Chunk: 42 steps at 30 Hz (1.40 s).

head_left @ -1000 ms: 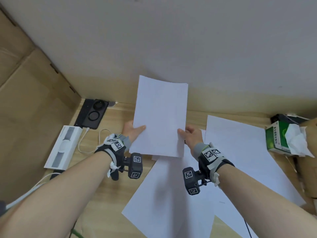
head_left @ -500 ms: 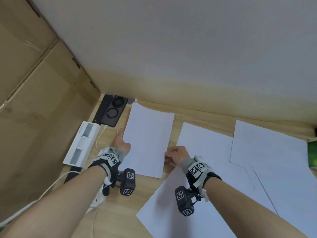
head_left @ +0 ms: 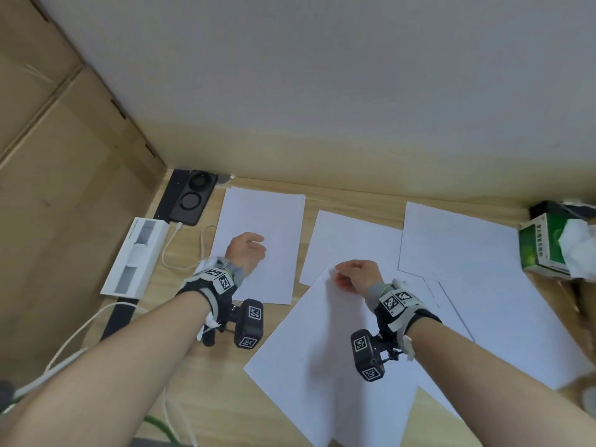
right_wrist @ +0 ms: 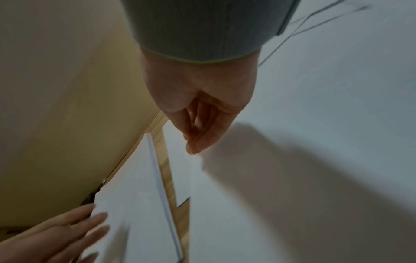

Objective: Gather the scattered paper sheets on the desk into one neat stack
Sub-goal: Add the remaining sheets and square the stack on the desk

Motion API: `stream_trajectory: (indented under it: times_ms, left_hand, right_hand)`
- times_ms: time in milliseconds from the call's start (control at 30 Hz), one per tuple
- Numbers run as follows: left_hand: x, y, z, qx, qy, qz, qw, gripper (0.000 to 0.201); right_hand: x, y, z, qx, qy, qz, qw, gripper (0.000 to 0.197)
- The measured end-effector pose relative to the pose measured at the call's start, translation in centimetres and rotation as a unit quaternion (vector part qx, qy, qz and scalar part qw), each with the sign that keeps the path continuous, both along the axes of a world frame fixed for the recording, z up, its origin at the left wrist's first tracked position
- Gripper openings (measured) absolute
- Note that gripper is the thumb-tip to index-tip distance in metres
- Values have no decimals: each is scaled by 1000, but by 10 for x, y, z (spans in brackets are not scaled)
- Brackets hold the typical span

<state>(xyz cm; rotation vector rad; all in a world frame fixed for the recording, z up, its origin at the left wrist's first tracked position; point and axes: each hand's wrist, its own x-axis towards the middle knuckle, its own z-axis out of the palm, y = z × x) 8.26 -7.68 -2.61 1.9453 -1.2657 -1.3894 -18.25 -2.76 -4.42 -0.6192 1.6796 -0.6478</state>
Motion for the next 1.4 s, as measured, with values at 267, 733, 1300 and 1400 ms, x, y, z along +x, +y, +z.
stream_trajectory:
  times_ms: [267,733,1300,1400]
  left_hand:
    - [-63,85,-9,133,-225,-226,938,24]
    - [-93,166,-34,110,-242,-278,923,56]
    - [-21,227,-16,47,-218,-88,971,24]
    - [-3,230,-20,45,-208,-100,972,26]
  right_hand:
    - [-72,89,4,47,56,-36,997,5]
    - [-119,192,-29,43,97,-26,994,25]
    - [-78,237,-32,70,391,25,918,58]
    - [-70,234,-38,91,369,100,920,48]
